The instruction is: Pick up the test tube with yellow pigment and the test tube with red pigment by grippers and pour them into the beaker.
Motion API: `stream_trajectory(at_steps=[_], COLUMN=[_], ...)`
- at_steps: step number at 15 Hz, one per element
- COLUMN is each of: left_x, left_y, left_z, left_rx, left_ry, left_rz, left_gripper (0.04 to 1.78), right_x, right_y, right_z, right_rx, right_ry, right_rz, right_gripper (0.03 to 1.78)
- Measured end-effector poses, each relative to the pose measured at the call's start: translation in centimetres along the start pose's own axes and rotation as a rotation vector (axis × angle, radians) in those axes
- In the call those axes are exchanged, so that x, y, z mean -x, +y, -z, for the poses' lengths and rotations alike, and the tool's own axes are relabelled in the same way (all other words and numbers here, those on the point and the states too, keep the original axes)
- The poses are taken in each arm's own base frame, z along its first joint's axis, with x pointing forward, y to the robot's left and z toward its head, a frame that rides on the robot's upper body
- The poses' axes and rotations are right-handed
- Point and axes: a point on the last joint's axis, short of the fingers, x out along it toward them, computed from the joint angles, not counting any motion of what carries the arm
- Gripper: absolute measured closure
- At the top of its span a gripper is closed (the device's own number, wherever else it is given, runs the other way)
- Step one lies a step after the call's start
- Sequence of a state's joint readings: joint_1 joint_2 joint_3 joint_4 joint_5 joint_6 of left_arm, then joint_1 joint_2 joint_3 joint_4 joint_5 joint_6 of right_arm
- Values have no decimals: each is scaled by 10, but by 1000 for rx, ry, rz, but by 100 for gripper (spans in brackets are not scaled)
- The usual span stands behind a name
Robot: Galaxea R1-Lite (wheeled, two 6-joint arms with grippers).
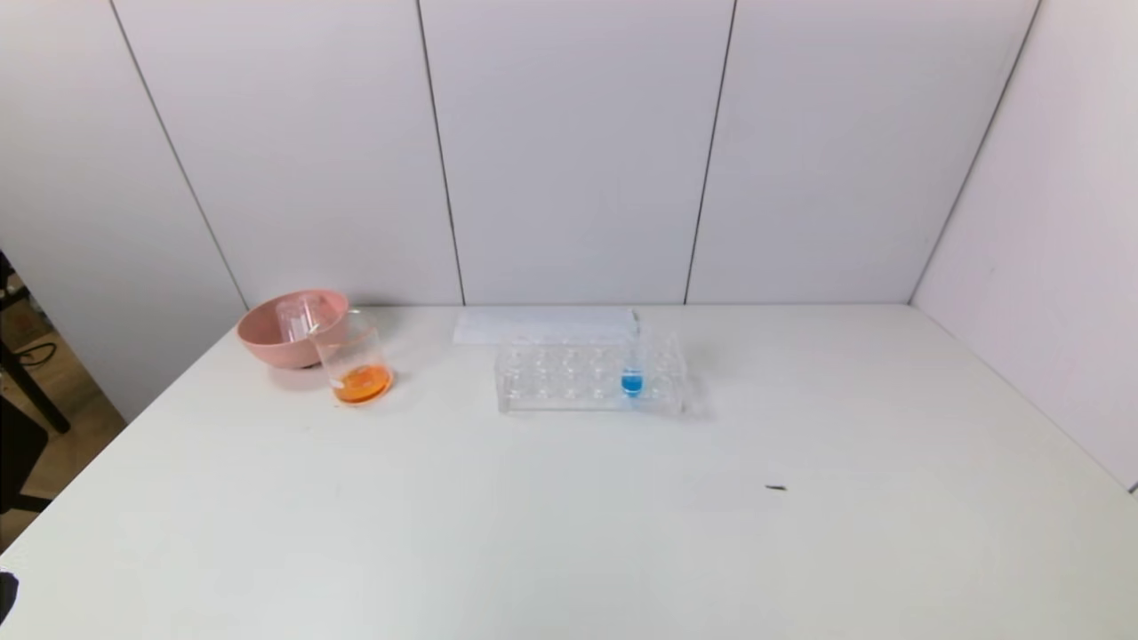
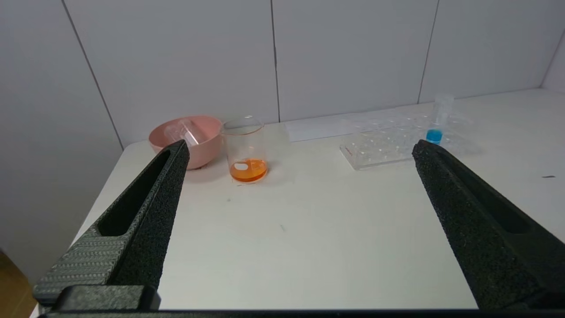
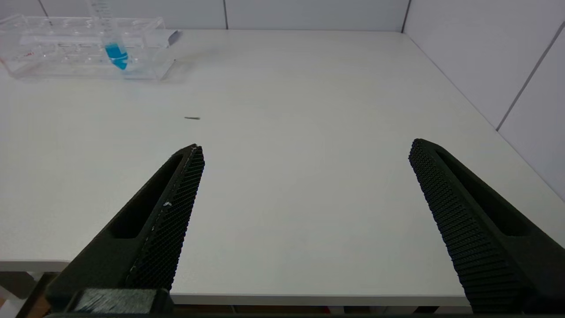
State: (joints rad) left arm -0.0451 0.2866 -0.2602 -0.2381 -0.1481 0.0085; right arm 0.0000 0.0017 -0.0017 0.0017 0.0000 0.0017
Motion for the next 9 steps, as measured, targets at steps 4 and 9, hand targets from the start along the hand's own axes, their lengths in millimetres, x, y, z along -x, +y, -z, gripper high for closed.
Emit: stream_trajectory(at_steps=[4, 9], left_x=[16, 36], left_y=[-3, -8], left_z=[14, 28], left_rx=[-9, -43], left_ry=[-26, -41], left_rz=[-18, -18], left_gripper=[5, 5], right_x=[0, 0], right_y=[0, 0], right_z=[0, 0], right_rx=[0, 0], right_ry=[0, 0], right_rz=[0, 0], right_gripper=[11, 11])
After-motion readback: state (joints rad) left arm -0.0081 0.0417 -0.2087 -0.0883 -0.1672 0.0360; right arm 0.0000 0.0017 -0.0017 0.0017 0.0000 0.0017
